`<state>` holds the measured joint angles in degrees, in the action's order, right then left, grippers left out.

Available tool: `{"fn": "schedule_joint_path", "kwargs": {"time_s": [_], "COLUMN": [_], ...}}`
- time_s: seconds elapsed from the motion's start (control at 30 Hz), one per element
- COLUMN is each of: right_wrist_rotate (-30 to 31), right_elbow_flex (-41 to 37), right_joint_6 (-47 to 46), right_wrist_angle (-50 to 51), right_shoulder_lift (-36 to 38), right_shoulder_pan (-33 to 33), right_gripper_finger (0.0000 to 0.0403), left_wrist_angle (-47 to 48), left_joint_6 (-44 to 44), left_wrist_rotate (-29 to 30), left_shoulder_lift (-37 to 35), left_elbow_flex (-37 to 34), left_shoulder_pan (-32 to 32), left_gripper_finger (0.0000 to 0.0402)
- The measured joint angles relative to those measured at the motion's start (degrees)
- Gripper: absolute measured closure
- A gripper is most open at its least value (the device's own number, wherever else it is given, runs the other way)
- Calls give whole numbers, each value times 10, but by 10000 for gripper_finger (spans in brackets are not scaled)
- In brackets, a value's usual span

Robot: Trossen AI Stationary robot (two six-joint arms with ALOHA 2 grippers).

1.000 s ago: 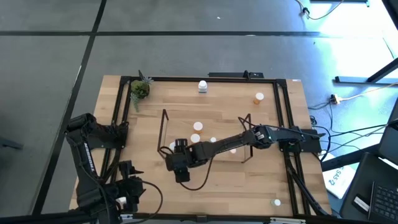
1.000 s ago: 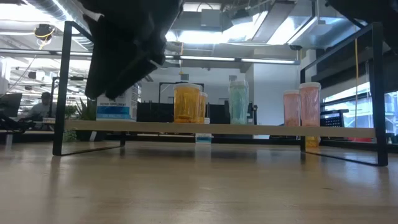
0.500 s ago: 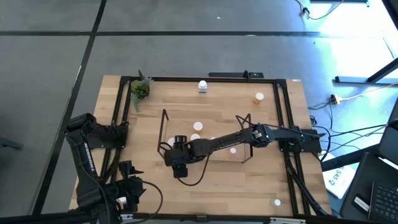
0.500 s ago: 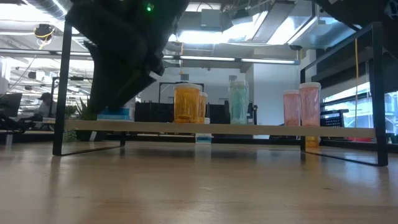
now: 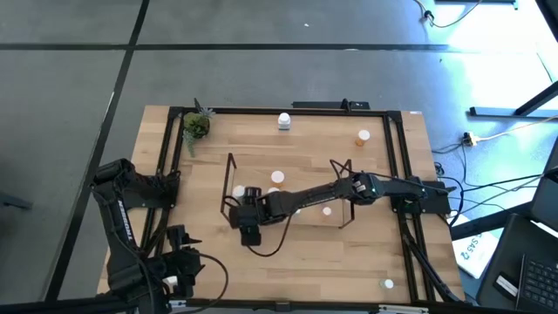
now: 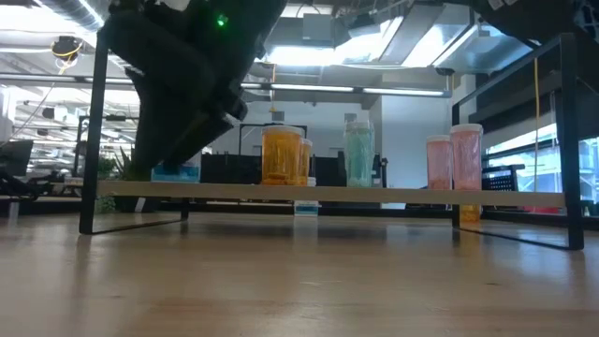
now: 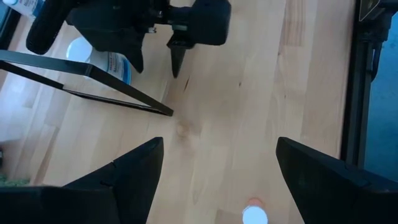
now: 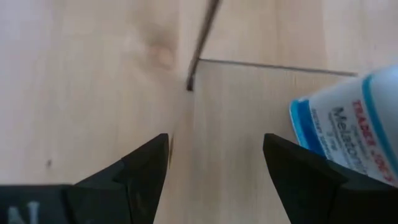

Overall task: Pick and place medicine bottles onto shelf by color
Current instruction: Adjust the white pill bottle on the shelf

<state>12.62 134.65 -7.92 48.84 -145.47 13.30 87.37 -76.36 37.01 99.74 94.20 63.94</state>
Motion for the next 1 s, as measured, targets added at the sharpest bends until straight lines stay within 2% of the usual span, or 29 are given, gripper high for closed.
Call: {"fn": "schedule_joint_path", "kwargs": {"time_s": [0.37,0.57,0.77,1.0], "right_wrist_rotate": [32,34,86,92], "right_elbow_flex": [0,0,0,0], "right_joint_6": [50,50,51,45], "right_wrist_angle": [-45,-46,-48,-49], "right_shoulder_lift": [0,0,0,0], "right_shoulder_pan": [-1,-1,-1,-12], "right_gripper_finger": [139,139,139,139], "left_wrist_angle": [0,0,0,0], "left_joint_6": [0,0,0,0], "left_wrist_rotate": [0,0,0,0], "left_shoulder_lift": [0,0,0,0], "left_elbow_flex": [0,0,0,0], "left_shoulder_pan": [0,0,0,0], "left_gripper_finger": [95,95,95,95]}}
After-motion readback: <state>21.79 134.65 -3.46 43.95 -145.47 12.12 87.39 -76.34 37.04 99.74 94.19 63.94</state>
